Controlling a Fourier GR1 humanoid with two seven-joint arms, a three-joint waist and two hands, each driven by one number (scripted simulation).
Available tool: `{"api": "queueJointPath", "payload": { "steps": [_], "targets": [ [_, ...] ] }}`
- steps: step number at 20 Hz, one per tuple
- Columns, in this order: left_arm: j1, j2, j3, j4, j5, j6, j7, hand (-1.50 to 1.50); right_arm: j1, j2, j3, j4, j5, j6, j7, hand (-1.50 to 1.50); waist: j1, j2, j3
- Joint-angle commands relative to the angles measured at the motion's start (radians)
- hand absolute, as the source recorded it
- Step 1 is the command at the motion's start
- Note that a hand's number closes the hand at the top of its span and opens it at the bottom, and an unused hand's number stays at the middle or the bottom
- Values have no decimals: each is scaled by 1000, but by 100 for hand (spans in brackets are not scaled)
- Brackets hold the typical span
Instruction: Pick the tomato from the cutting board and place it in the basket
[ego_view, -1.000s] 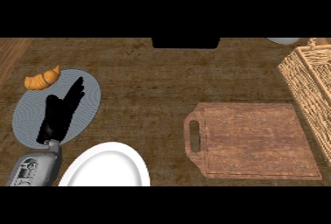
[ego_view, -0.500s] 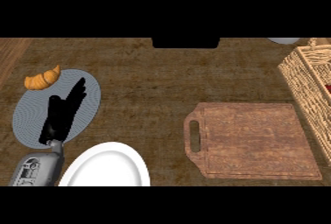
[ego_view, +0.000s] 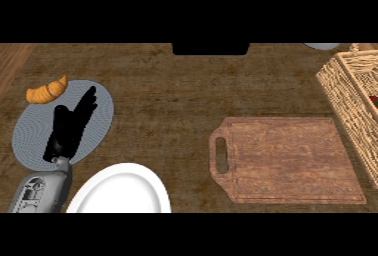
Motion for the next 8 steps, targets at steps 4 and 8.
{"api": "queueJointPath", "payload": {
  "steps": [4, 8],
  "targets": [
    [28, 3, 4, -17, -8, 1, -19, 0, 135, -179, -166, 161, -111, 89, -78, -150, -6, -2, 1],
    [37, -23, -5, 5, -14, 12, -25, 0, 250, -274, -251, 265, -166, 172, -206, -150, -12, 0, 2]
  ]
}}
